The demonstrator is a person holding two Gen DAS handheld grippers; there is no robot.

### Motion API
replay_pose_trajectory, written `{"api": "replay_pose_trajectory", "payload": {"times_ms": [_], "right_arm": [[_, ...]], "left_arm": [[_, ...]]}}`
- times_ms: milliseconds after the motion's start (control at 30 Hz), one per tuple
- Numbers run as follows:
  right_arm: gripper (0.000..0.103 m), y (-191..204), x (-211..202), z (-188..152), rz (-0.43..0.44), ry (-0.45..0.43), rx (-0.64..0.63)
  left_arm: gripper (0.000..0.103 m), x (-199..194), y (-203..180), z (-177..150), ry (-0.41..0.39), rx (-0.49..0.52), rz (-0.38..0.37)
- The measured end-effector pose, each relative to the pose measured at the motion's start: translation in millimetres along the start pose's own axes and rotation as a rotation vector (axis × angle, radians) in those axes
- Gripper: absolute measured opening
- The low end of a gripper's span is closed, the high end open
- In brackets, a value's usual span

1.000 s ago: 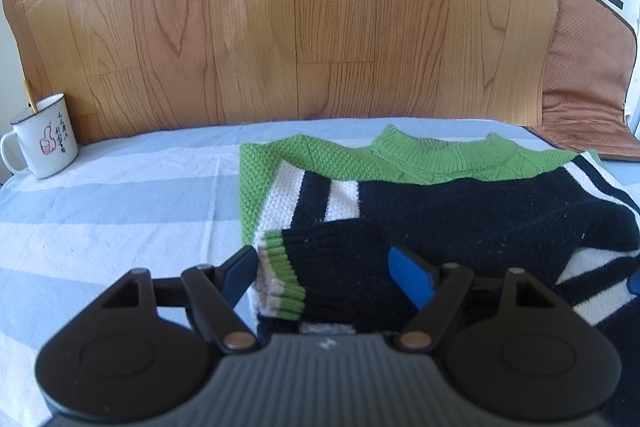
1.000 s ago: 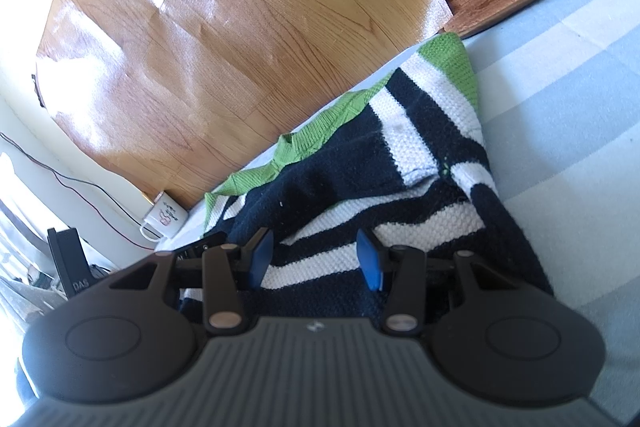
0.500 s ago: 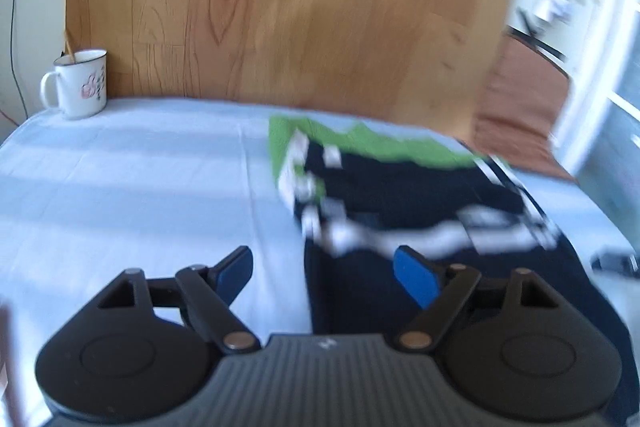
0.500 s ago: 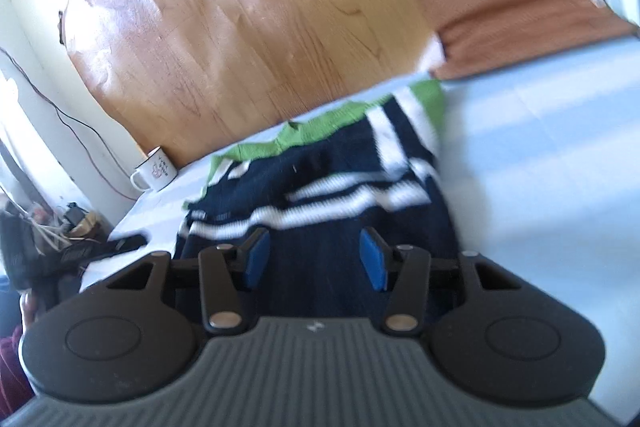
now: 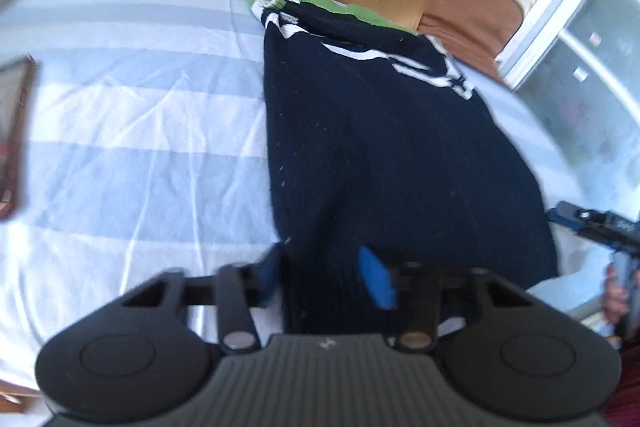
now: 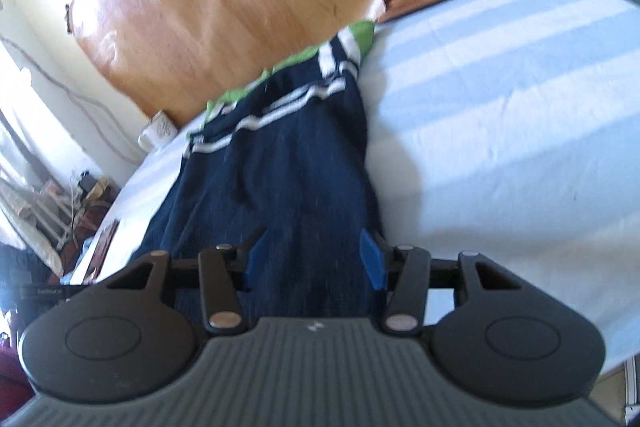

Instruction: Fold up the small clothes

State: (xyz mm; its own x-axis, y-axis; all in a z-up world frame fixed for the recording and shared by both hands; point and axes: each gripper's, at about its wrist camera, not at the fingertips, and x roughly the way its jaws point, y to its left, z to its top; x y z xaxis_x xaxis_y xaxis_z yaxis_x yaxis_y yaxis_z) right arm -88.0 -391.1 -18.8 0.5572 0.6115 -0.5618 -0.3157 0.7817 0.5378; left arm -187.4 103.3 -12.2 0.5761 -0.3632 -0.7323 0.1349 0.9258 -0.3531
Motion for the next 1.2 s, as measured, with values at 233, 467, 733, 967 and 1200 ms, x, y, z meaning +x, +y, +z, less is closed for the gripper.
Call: {"api": "replay_pose_trajectory", "payload": {"times_ms": [233, 467, 733, 967, 1200], "right_arm": [[0.003, 3.1, -8.0, -17.2, 0.024, -0.003, -0.015], [0.003, -5.0, -23.1, 23.7, 0.176, -0.138, 0.083], [0.017, -12.6, -3.6, 22.2, 0.040, -0.004, 0.037], [0.022, -14.9, -4.7, -17.7, 0.061, 0.053, 0.029], [0.003, -9.2, -2.2, -4.3, 0.147, 0.026, 0.059]], "left_arm": [[0.008, -27.6, 4.7, -7.5, -0.054, -0.106, 0.033], [0.008, -45.7, 14.9, 11.7, -0.112, -0.215, -0.095], [0.008, -32.7, 19.6, 39.2, -0.124, -0.251, -0.143], [0.008, -36.1, 31.6, 31.0, -0.112, -0.293, -0.155], [0.008, -37.1, 35.3, 38.5, -0.141, -0.303, -0.180]]}}
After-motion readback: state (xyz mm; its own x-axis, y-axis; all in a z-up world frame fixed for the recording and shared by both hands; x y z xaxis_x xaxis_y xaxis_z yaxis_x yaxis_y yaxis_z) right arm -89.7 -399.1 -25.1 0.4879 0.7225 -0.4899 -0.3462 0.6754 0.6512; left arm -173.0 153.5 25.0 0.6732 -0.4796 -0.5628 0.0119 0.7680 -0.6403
